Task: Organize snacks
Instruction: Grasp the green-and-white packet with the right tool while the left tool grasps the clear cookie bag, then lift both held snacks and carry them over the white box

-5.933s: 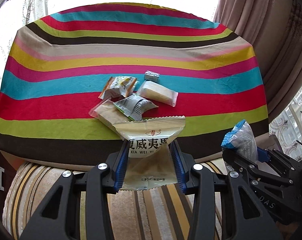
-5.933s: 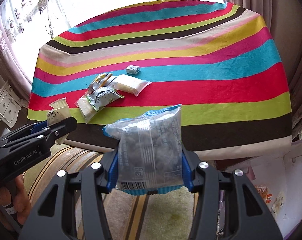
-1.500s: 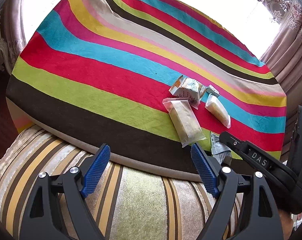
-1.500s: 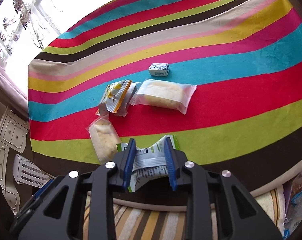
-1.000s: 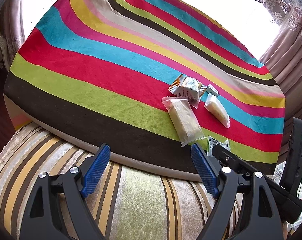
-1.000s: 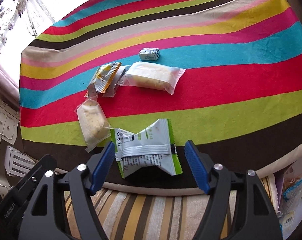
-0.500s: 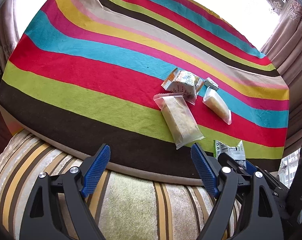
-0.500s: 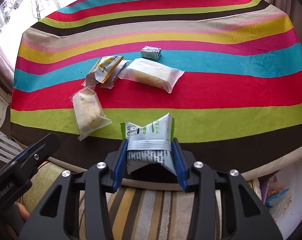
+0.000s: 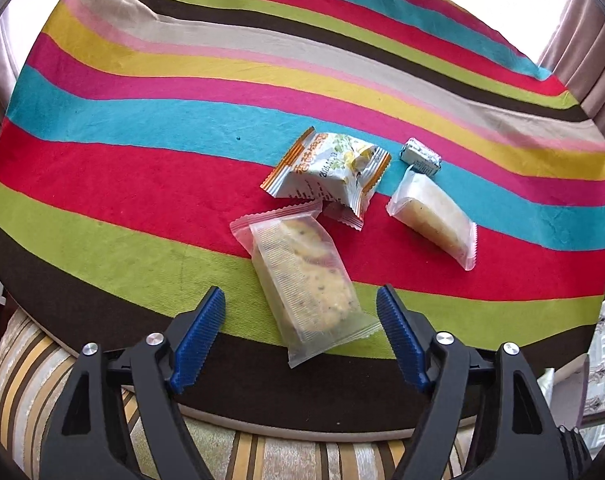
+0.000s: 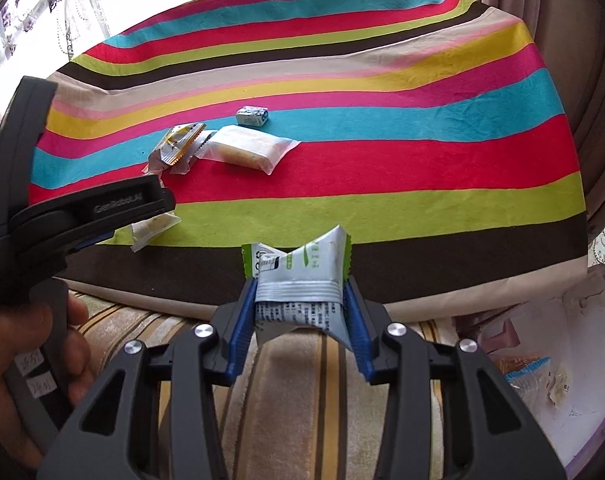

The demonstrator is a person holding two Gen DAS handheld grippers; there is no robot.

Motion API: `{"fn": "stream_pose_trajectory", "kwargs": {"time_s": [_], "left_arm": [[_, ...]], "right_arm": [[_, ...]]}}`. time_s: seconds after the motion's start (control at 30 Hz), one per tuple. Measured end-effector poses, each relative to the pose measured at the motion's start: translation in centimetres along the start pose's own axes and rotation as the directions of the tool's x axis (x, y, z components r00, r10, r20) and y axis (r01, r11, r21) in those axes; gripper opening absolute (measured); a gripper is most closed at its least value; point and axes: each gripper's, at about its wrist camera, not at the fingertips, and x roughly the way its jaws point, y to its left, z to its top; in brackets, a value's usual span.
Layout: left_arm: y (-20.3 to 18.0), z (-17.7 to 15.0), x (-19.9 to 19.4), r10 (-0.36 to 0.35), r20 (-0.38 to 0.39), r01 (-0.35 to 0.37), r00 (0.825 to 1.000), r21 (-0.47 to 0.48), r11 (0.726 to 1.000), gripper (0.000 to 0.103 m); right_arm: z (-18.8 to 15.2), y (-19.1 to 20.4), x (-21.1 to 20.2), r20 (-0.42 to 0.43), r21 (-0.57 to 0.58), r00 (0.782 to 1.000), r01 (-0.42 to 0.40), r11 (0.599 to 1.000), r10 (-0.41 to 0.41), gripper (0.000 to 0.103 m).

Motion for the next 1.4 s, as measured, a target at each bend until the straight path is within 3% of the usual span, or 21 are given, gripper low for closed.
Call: {"fn": "stream_pose_trajectory", "kwargs": {"time_s": [0.17,0.33,0.43,0.73,1.0,1.23,1.4], "left_arm": [[-1.9,0.0,0.9,0.093,-0.009,-0.092,0.996,0.104,0.99,0.07],[-3.0,-0.5,0.3,0.075,0.008,-0.075,0.997,0.176,0.982,0.042],[-2.8,-0.8,0.0,0.06,0.007,-0.061,0.998,0.171,0.983,0.036],[-2.2,-2.0,-2.0,-0.041,0.03,0.036,0.999,0.134,0.99,0.034],[-3.8,-4.1,-5.3,-0.14,0.075,0.125,0.987,0.174,0.977,0.034],[-8.4,-6.5,-7.4,-0.254,0.047,0.232,0.966,0.277,0.933,0.034],[-12.6,-9.2,-8.2,-0.313,-0.01,0.294,0.95,0.371,0.881,0.034]], "right_arm": [[-0.4,-0.3,-0.5,0.009,-0.002,1.0,0.002,1.0,-0.002,0.043],[-0.7,-0.6,-0.9,0.015,0.001,1.0,0.004,1.0,-0.004,0.043],[-0.9,-0.8,-1.2,0.018,0.005,1.0,0.004,1.0,-0.004,0.043],[-1.3,-1.9,-2.0,0.033,0.031,0.999,-0.004,1.0,0.003,0.043],[-1.8,-4.5,-3.3,0.05,0.078,0.999,-0.003,0.997,-0.001,0.043],[-2.8,-8.5,-4.4,0.06,0.143,0.998,0.02,0.99,-0.029,0.043],[-4.1,-12.6,-4.8,0.055,0.205,0.995,0.068,0.976,-0.081,0.043]]}}
